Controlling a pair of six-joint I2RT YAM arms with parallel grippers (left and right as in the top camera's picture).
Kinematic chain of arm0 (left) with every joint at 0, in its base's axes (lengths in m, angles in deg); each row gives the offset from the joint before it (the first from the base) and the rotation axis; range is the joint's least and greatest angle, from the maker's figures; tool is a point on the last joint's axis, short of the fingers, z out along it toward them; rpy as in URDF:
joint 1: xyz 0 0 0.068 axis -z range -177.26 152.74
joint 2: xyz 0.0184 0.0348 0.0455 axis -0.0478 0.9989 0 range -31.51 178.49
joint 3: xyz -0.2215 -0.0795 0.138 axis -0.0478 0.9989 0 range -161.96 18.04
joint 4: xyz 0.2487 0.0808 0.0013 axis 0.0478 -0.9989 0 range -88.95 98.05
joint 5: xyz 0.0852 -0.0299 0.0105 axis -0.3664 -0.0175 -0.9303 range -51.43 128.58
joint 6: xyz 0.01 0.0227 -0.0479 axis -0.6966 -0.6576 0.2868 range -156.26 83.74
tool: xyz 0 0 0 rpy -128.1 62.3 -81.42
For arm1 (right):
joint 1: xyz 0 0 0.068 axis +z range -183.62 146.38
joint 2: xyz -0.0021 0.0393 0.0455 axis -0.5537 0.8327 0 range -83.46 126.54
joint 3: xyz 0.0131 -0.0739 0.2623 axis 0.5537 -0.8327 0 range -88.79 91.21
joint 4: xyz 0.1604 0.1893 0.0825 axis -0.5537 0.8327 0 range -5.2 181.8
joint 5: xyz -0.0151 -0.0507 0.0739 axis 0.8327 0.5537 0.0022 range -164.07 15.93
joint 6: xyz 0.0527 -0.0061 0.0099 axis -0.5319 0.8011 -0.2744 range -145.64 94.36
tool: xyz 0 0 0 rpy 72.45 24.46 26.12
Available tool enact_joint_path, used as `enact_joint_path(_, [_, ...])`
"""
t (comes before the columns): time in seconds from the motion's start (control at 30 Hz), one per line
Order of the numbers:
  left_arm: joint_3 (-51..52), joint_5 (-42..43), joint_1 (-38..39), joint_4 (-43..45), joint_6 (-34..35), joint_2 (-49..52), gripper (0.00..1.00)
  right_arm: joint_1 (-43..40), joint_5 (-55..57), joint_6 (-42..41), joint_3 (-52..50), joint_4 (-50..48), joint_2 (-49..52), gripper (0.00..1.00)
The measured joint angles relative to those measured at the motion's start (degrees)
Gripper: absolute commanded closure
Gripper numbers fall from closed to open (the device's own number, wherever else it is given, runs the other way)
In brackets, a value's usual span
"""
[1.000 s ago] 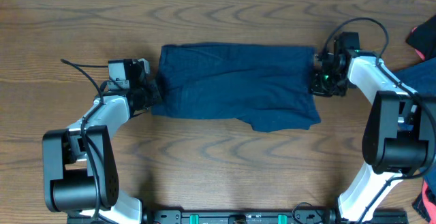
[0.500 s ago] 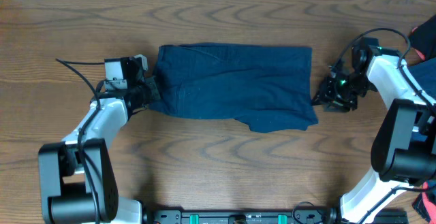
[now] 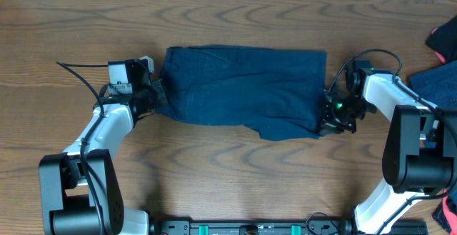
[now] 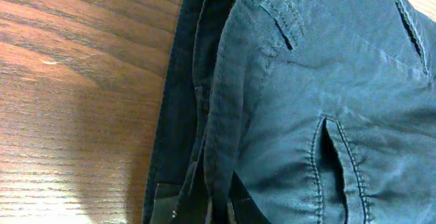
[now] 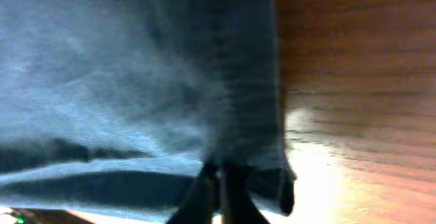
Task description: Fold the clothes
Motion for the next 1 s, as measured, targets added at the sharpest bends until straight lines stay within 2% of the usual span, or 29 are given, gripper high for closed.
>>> enact_joint_path(0.27, [0.0,0.3,0.0,-0.6,0.0,0.0,0.94,-4.9,4.2,-4.1,0.2,-0.6,-0.3,0.99])
enact_joint_path(0.3, [0.0,0.4,0.1,-0.6,0.0,0.0,0.94,-5.8,4.6,-4.7,0.3,-0.3,-0.4,0.97])
enact_joint_path(0.37, [0.0,0.9,0.2,-0.6,0.0,0.0,0.94,-7.6,4.7,-5.0,0.3,0.6,-0.4,0.85])
enact_joint_path(0.43, [0.0,1.3,0.2,-0.8,0.0,0.0,0.94,-9.2,4.3,-4.4,0.3,1.6,-0.4,0.78])
enact_joint_path(0.7, [0.0,1.1,0.1,-1.2,0.0,0.0,0.93,-13.9,2.4,-1.7,0.3,2.3,-0.4,0.74])
enact_joint_path(0.77, [0.0,1.1,0.1,-1.6,-0.2,0.0,0.83,-14.4,0.1,0.3,0.4,2.1,-0.4,0.71])
enact_joint_path(0.9, [0.0,1.5,-0.2,-2.1,-0.8,-2.1,0.58,-14.8,-5.2,3.4,2.5,2.4,-0.4,0.71])
enact_joint_path(1.0, [0.0,2.3,-0.2,-2.1,-0.9,-6.6,0.49,-14.7,-9.3,5.4,4.9,2.2,-1.1,0.75])
